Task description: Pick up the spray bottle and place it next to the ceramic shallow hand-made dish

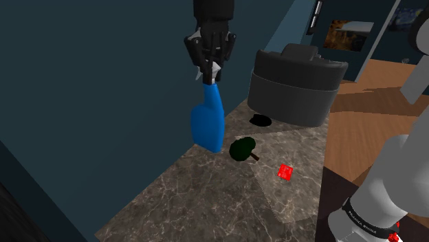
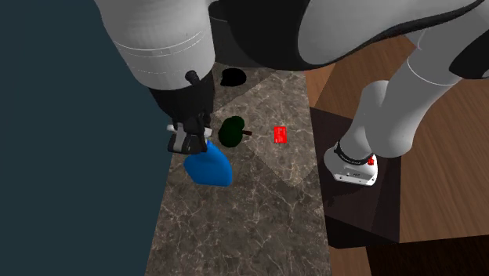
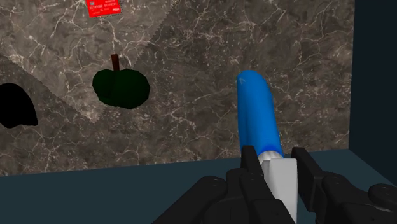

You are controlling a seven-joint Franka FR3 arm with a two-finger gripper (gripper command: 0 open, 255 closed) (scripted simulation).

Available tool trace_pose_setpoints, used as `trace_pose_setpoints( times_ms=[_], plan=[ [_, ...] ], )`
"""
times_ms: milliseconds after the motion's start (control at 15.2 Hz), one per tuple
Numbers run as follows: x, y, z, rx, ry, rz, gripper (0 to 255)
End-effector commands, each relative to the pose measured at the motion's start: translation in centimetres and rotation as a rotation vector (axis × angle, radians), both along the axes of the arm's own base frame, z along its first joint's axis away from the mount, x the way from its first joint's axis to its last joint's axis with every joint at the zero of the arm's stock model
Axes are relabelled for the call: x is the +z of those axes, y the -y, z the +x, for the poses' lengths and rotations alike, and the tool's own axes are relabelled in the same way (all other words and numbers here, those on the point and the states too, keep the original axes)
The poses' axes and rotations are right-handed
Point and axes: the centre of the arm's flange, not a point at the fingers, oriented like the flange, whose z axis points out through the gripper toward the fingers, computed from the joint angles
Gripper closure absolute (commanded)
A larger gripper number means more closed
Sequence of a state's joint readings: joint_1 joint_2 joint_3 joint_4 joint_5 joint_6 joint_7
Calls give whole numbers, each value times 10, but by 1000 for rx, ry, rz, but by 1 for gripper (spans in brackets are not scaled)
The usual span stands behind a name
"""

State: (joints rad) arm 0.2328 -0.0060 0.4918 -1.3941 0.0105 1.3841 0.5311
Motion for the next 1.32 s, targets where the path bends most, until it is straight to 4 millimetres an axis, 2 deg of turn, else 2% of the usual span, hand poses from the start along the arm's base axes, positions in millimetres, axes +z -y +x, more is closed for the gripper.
trace_pose_setpoints(
  times_ms=[0, 396, 1254],
  plan=[
    [11, 0, 1, 0, 0, 0, 255],
    [41, 0, 1, 0, 0, 0, 255],
    [42, 171, 15, 0, 0, 0, 255]
  ],
)
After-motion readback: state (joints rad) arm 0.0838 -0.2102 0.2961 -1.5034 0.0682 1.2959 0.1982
